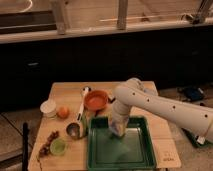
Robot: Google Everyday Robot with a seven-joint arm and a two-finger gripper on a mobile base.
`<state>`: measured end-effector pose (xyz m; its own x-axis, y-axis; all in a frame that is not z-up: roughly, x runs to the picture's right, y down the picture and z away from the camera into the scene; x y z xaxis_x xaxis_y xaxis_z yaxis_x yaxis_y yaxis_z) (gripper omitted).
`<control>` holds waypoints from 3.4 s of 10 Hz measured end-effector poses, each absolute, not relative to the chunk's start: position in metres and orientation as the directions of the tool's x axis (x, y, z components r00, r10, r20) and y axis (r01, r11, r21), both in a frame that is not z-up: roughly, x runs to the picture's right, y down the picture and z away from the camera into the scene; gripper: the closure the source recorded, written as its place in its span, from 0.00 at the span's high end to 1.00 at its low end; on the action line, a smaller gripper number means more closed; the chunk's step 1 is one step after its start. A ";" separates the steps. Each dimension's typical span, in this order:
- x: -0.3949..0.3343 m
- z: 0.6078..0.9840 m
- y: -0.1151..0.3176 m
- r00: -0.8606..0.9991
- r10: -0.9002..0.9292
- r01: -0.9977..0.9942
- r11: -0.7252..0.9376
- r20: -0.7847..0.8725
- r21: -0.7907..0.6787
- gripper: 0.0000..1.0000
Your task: Place sponge in tray
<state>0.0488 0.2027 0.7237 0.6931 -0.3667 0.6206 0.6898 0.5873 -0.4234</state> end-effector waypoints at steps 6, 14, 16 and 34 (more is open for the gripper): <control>0.051 0.713 0.209 0.684 -0.378 0.702 0.572 0.624 -0.423 0.00; 0.056 0.706 0.229 0.699 -0.374 0.693 0.564 0.610 -0.449 0.05; 0.058 0.704 0.232 0.703 -0.363 0.687 0.571 0.612 -0.450 0.22; 0.057 0.705 0.242 0.674 -0.356 0.706 0.570 0.648 -0.420 0.80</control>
<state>0.0566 0.2425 0.7050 0.6736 -0.3560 0.6477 0.7057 0.5703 -0.4204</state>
